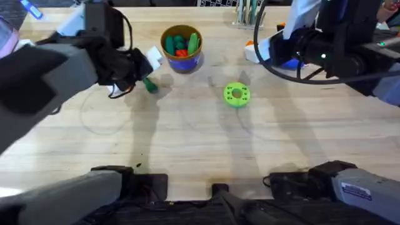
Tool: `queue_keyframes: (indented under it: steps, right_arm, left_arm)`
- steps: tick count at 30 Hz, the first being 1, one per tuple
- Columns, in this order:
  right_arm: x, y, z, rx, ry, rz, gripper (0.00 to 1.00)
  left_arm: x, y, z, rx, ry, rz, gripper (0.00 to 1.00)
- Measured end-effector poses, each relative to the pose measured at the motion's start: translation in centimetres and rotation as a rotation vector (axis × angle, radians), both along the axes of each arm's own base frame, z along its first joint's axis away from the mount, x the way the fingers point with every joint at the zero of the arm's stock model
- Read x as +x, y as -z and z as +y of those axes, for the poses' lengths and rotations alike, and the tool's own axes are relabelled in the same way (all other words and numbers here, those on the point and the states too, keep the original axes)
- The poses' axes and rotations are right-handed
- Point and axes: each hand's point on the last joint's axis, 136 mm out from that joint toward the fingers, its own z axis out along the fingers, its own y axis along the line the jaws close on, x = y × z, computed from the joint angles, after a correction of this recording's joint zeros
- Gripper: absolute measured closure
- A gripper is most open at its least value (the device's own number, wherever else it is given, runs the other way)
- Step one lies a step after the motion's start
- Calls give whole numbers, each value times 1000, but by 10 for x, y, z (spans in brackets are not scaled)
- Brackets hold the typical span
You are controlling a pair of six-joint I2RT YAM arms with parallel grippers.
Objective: Pick up the gripper from the table and insert it into the empty holder that is missing its gripper. Then pick up a screw, insert it into the mounting hole, and use the screwdriver to tighten it. Finally, clean up the table by picking up the vegetable and placing it into the bucket.
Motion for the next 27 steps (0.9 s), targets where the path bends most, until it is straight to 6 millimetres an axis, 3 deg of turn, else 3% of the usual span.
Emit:
queue_keyframes:
  steps: [5,7,8,13,14,18,21,23,27]
  right_arm:
    - [0,0,0,0,0,0,97]
    - [0,0,0,0,0,0,98]
    - [0,0,0,0,0,0,98]
    - [0,0,0,0,0,-1,98]
    - [0,0,0,0,0,0,98]
    - [0,0,0,0,0,-1,98]
    - [0,0,0,0,0,-1,98]
    - [0,0,0,0,0,-1,98]
    - [0,0,0,0,0,0,98]
  left_arm:
    - [-2,42,1,-10,-47,122,15]
    - [2,41,3,-11,-64,117,28]
    - [4,40,3,-16,-71,108,117]
    - [3,46,2,-27,-80,127,884]
    - [4,44,2,-30,-81,119,968]
    - [1,40,0,-38,-78,119,985]
    - [2,20,0,-42,-78,77,986]
    - [9,-3,-1,-49,-77,14,987]
    - [26,-75,-12,-70,-24,-193,988]
